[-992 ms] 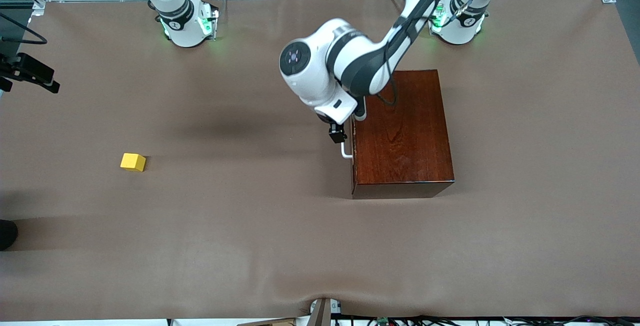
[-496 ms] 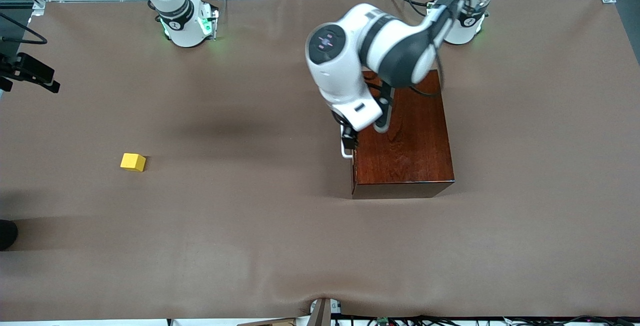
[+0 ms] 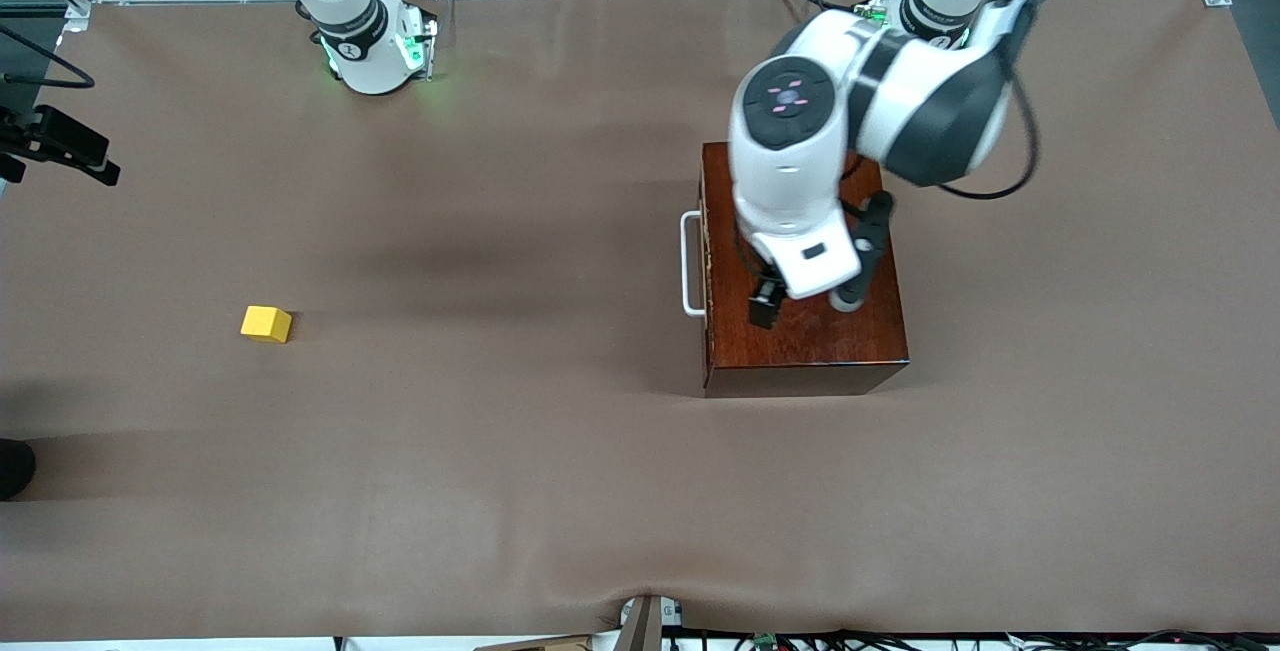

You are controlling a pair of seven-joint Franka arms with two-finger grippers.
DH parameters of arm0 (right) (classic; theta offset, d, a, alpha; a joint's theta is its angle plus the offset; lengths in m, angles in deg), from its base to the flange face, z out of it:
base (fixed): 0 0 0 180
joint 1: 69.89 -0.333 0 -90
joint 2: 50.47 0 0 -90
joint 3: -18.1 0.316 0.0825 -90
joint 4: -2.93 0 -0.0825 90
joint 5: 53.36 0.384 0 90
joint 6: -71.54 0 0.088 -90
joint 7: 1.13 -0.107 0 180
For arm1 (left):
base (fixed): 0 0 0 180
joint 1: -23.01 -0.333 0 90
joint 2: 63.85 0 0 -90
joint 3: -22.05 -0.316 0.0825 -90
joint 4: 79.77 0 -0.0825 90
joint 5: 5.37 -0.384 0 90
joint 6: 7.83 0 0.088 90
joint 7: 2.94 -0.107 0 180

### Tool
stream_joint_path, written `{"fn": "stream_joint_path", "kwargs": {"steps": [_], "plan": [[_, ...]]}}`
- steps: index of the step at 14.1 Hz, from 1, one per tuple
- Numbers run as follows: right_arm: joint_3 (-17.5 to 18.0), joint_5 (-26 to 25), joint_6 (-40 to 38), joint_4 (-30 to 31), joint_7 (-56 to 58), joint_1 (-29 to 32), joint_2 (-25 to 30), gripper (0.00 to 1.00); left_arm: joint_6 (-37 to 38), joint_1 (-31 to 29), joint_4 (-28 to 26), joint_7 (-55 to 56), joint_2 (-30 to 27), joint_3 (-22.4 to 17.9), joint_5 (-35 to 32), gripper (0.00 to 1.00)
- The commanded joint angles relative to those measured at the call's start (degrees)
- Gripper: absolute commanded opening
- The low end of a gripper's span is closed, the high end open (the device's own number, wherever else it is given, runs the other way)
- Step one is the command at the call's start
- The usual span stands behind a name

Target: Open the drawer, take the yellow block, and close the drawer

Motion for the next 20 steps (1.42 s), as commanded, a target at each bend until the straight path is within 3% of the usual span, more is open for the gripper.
{"fn": "stream_joint_path", "kwargs": {"steps": [1, 9, 11, 14, 20], "plan": [[0.3, 0.2, 0.0, 1.4, -0.7, 0.2, 1.5, 1.0, 0.1, -3.6, -3.2, -6.8, -3.4, 0.4, 2.3, 1.0], [0.4, 0.2, 0.0, 1.4, -0.7, 0.2, 1.5, 1.0, 0.2, -15.6, -16.1, -34.4, -20.4, 0.2, 6.6, 1.0], [0.4, 0.2, 0.0, 1.4, -0.7, 0.2, 1.5, 1.0, 0.4, -18.9, -17.9, -40.9, -22.6, 0.8, 8.1, 1.0], [0.4, 0.2, 0.0, 1.4, -0.7, 0.2, 1.5, 1.0, 1.5, -26.4, -20.3, -49.3, -25.0, 7.4, 8.7, 1.0], [0.4, 0.2, 0.0, 1.4, -0.7, 0.2, 1.5, 1.0, 5.8, -31.3, -20.7, -71.7, -27.8, 7.7, 8.9, 1.0]]}}
